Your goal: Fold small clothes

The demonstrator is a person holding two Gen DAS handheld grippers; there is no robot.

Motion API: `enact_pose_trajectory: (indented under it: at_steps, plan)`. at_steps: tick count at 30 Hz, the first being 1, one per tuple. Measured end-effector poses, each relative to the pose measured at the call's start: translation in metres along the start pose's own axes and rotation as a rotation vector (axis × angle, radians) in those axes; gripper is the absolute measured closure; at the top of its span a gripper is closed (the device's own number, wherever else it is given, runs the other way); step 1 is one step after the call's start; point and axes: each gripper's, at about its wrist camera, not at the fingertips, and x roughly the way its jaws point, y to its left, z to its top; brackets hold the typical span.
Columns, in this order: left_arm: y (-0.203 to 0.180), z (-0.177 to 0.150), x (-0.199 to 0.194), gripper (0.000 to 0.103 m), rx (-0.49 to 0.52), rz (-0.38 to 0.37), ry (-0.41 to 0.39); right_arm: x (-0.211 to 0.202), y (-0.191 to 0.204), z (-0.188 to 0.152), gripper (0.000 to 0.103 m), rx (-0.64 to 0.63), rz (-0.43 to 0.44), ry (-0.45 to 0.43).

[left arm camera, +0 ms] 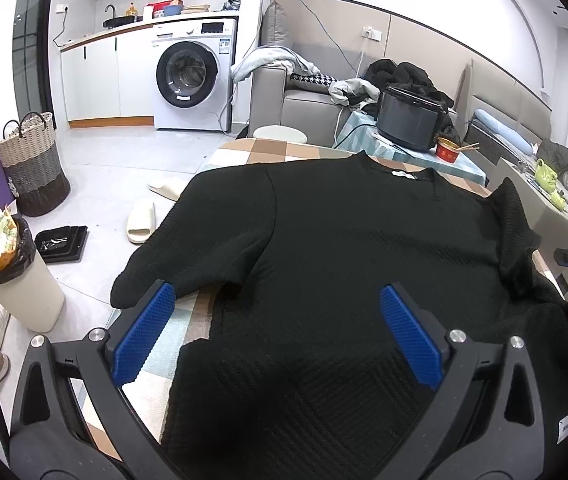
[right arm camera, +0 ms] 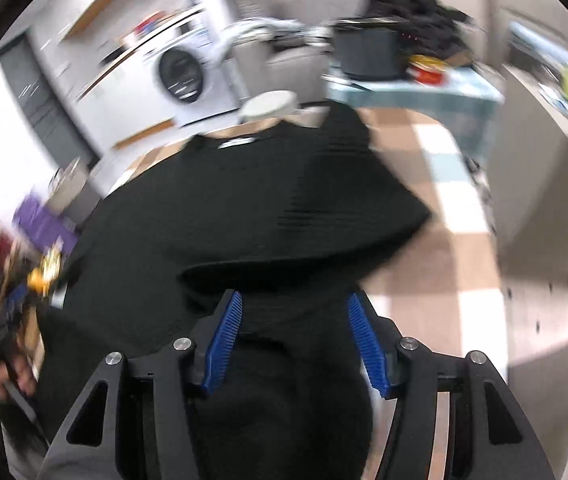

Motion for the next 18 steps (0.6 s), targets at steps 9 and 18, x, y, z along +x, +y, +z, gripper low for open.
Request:
enact_pose_trajectory:
  at_steps: [9,18]
  plan:
    - [-0.004,0.004,-0.001,0.001,0.008,0.000,-0.002,0.033,-0.075,0.033,0.046,0.395,0.094,0.006]
    - [0.007,0.004,0.003,0.001,-0.026,0.026,0.011,0.067,-0.092,0.045,0.046,0.445,0.029,0.010]
